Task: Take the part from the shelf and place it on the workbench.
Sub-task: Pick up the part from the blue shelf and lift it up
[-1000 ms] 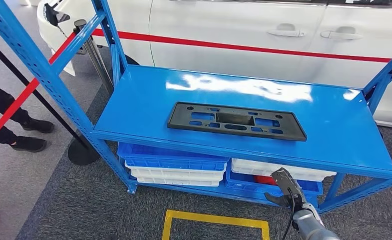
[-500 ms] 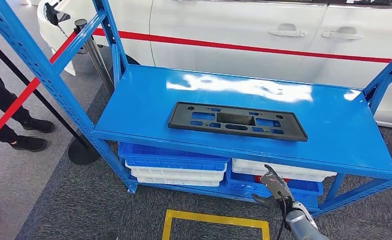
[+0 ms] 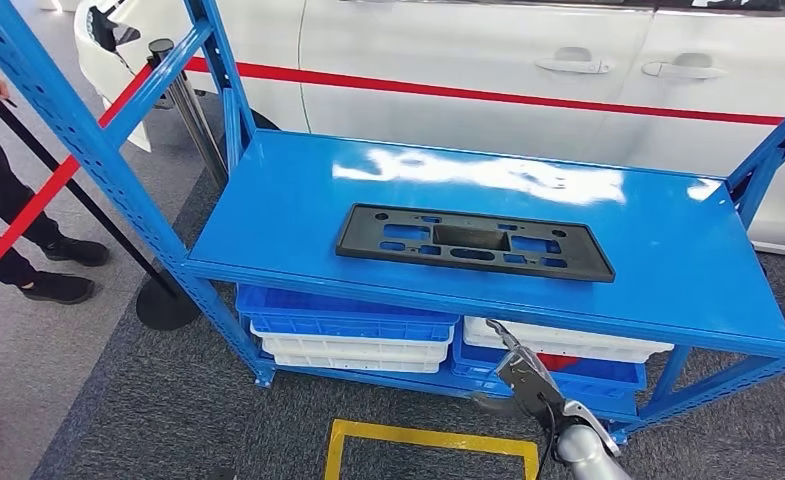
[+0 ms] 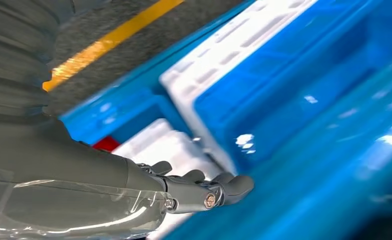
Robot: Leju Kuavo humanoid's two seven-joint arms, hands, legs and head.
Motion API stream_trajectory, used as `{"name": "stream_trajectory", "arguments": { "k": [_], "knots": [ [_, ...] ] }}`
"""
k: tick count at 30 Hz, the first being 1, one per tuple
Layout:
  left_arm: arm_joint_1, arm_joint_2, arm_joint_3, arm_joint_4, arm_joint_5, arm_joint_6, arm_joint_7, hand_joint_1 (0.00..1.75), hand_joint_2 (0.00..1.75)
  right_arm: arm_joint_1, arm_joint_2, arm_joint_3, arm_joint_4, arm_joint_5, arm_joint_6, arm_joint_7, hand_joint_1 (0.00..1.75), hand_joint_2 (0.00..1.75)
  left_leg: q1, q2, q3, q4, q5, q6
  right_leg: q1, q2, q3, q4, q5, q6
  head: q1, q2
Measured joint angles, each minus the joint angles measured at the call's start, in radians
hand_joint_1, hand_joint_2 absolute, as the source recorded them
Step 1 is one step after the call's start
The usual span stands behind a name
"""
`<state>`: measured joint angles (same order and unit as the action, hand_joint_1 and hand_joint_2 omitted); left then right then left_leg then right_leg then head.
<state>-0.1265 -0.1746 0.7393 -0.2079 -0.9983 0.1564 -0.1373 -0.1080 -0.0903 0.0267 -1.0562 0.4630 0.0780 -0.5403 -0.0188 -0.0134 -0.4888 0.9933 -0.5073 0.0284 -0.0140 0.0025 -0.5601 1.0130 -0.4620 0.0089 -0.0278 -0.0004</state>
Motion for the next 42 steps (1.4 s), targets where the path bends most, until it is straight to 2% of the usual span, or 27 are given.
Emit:
{"name": "stream_trajectory", "arguments": {
  "k": [9, 17, 22, 33, 38, 42],
  "knots": [
    [0.0, -0.001, 0.0, 0.0, 0.0, 0.0, -0.003, 0.0, 1.75, 0.07, -0.021, 0.066, -0.203, -0.035, 0.009, 0.012, 0.0, 1.75, 0.0, 0.0, -0.001, 0.0, 0.0, 0.0, 0.0, 0.0, 0.0, 0.0, 0.0, 0.0, 0.0, 0.0],
    [0.001, -0.002, 0.0, 0.0, 0.001, 0.0, -0.009, 0.0, 1.75, 0.115, -0.044, 0.129, -0.394, -0.022, 0.001, 0.028, 0.0, 1.75, 0.0, 0.0, -0.001, 0.0, 0.0, 0.0, 0.0, 0.0, 0.0, 0.0, 0.0, 0.0, 0.0, 0.0],
    [0.001, -0.002, 0.0, 0.0, -0.006, -0.001, -0.01, 0.0, 1.75, 0.116, -0.049, 0.167, -0.451, 0.03, -0.026, 0.036, 0.0, 1.75, 0.0, 0.0, -0.002, 0.0, 0.0, 0.0, 0.0, 0.0, 0.0, 0.0, 0.0, 0.0, 0.0, 0.0],
    [-0.006, -0.015, -0.009, 0.0, -0.017, -0.006, -0.009, 0.0, 1.75, -0.042, -0.049, 0.266, -0.404, 0.111, -0.076, 0.065, 0.0, 1.75, 0.0, 0.0, -0.001, 0.001, 0.001, 0.001, 0.0, 0.001, 0.0, 0.0, 0.001, 0.001, 0.0, 0.0],
    [-0.007, -0.016, -0.016, 0.0, -0.026, 0.013, -0.009, 0.0, 1.75, -0.127, -0.048, 0.333, -0.362, 0.19, -0.156, 0.085, 0.0, 1.75, 0.0, 0.001, -0.002, 0.001, 0.001, 0.002, 0.0, 0.001, 0.0, 0.0, 0.001, 0.001, 0.0, 0.0],
    [-0.009, -0.016, -0.019, 0.0, -0.031, 0.024, -0.008, 0.0, 1.75, -0.236, -0.048, 0.401, -0.297, 0.247, -0.213, 0.091, 0.0, 1.75, -0.001, 0.001, -0.002, 0.001, 0.001, 0.002, 0.0, 0.001, -0.001, 0.0, 0.002, 0.002, 0.0, 0.0]
  ]
}}
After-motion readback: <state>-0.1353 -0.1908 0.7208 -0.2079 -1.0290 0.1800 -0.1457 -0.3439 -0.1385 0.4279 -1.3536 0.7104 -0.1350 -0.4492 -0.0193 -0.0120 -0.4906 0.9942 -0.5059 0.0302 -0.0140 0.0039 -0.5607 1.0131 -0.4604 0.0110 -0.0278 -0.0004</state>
